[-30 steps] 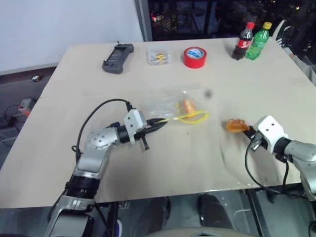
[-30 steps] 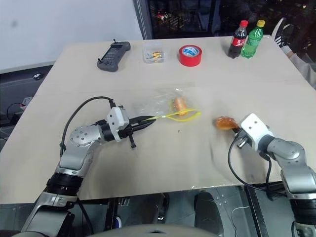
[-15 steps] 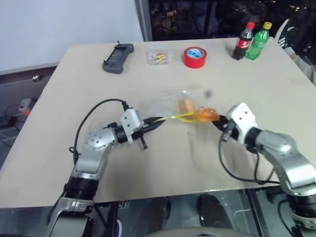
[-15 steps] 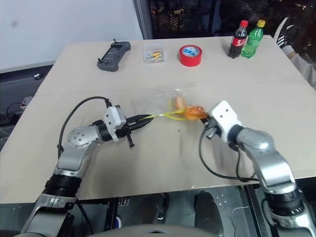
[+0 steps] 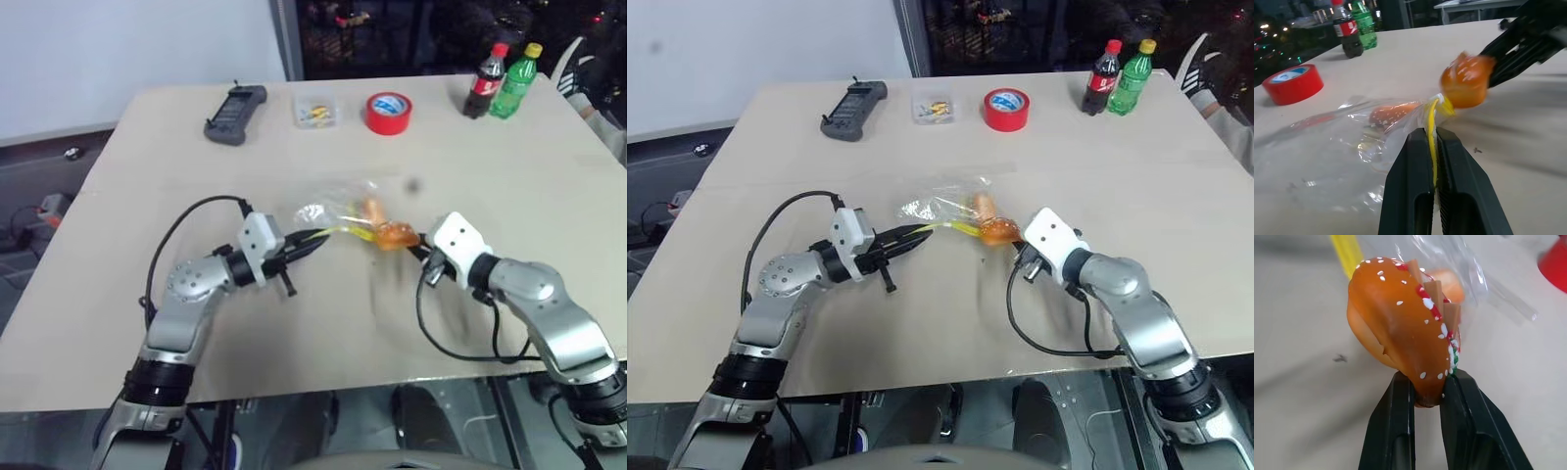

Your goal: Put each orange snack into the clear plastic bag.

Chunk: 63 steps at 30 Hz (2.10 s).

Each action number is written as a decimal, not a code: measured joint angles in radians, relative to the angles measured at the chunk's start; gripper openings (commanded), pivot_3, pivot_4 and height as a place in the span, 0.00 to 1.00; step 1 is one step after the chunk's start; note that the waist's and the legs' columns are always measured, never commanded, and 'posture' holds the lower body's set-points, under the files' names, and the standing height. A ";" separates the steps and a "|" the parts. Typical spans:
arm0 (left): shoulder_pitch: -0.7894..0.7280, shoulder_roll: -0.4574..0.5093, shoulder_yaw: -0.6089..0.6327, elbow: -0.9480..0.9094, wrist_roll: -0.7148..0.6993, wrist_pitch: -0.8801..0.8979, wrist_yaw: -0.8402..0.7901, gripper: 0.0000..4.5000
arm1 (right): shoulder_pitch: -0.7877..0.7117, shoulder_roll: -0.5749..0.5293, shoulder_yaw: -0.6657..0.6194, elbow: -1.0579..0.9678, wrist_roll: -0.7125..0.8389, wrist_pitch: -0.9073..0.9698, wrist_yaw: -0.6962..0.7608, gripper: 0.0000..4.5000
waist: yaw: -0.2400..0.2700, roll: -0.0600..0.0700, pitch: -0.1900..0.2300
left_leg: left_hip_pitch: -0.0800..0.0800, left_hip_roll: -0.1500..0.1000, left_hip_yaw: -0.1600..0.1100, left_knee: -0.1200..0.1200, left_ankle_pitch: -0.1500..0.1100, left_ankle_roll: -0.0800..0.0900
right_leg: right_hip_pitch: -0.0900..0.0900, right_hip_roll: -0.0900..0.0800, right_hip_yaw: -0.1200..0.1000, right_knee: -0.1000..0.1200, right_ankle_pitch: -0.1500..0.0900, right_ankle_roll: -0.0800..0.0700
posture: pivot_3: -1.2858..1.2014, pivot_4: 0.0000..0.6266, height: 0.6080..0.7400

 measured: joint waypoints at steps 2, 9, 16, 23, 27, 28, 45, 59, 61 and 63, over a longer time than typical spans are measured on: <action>0.000 0.000 0.000 -0.016 -0.001 0.016 0.005 0.00 | 0.005 -0.002 0.000 -0.006 0.002 0.013 0.001 0.15 | -0.001 0.000 0.000 | 0.000 0.000 0.000 0.000 0.000 0.000 | 0.000 0.000 0.000 0.000 0.000 0.000 | 0.52 0.24 1.00; -0.004 0.003 0.000 -0.042 -0.002 0.045 0.008 0.00 | 0.016 -0.007 -0.011 -0.024 0.020 0.056 0.004 0.15 | 0.000 0.000 0.000 | 0.000 0.000 0.000 0.000 0.000 0.000 | 0.000 0.000 0.000 0.000 0.000 0.000 | 0.52 0.24 1.00; 0.001 0.003 0.002 -0.048 -0.002 0.043 0.006 0.00 | 0.005 0.023 0.011 0.010 -0.002 0.104 -0.034 0.15 | -0.001 0.000 0.000 | 0.000 0.000 0.000 0.000 0.000 0.000 | 0.000 0.000 0.000 0.000 0.000 0.000 | 0.52 0.24 1.00; 0.020 0.008 0.005 -0.051 -0.002 0.039 -0.002 0.00 | -0.051 0.144 0.006 0.063 -0.003 0.189 -0.114 0.15 | -0.002 0.000 0.000 | 0.000 0.001 0.000 0.000 0.000 0.000 | 0.000 0.001 0.000 0.000 0.000 0.000 | 0.52 0.24 1.00; 0.029 0.009 0.004 -0.071 -0.001 0.039 -0.003 0.00 | -0.075 0.227 0.000 0.077 0.014 0.246 -0.158 0.15 | -0.001 0.000 0.000 | 0.000 0.001 0.000 0.000 0.000 0.000 | 0.000 0.001 0.000 0.000 0.000 0.000 | 0.52 0.24 1.00; 0.029 0.009 0.003 -0.074 -0.001 0.040 -0.003 0.00 | -0.081 0.245 -0.001 0.077 0.018 0.258 -0.169 0.15 | -0.001 0.000 0.000 | 0.000 0.000 0.000 0.000 0.000 0.000 | 0.000 0.000 0.000 0.000 0.000 0.000 | 0.52 0.24 1.00; 0.046 0.003 -0.003 -0.119 -0.002 0.091 0.027 0.00 | -0.152 0.583 -0.273 0.078 0.261 0.555 -0.312 0.15 | -0.004 0.001 0.000 | 0.000 0.001 0.000 -0.002 0.000 0.000 | -0.002 0.001 0.001 0.001 0.000 0.000 | 0.52 0.24 1.00; 0.073 0.020 -0.016 -0.148 0.003 0.103 0.006 0.00 | -0.200 0.628 -0.455 0.077 0.411 0.670 -0.371 0.15 | -0.006 0.002 0.001 | 0.000 0.001 0.001 -0.003 0.000 0.000 | -0.004 0.001 0.002 0.001 0.000 0.000 | 0.52 0.24 1.00; 0.073 0.020 -0.016 -0.148 0.004 0.103 0.005 0.00 | -0.200 0.627 -0.454 0.077 0.424 0.673 -0.375 0.15 | -0.006 0.002 0.001 | 0.000 0.001 0.001 -0.003 0.000 0.000 | -0.004 0.001 0.002 0.001 0.000 0.000 | 0.52 0.24 1.00; 0.072 0.020 -0.017 -0.148 0.004 0.103 0.005 0.00 | -0.198 0.631 -0.448 0.076 0.433 0.680 -0.379 0.15 | -0.007 0.003 0.001 | 0.000 0.001 0.001 -0.003 0.000 0.000 | -0.004 0.001 0.002 0.001 0.000 0.000 | 0.52 0.24 1.00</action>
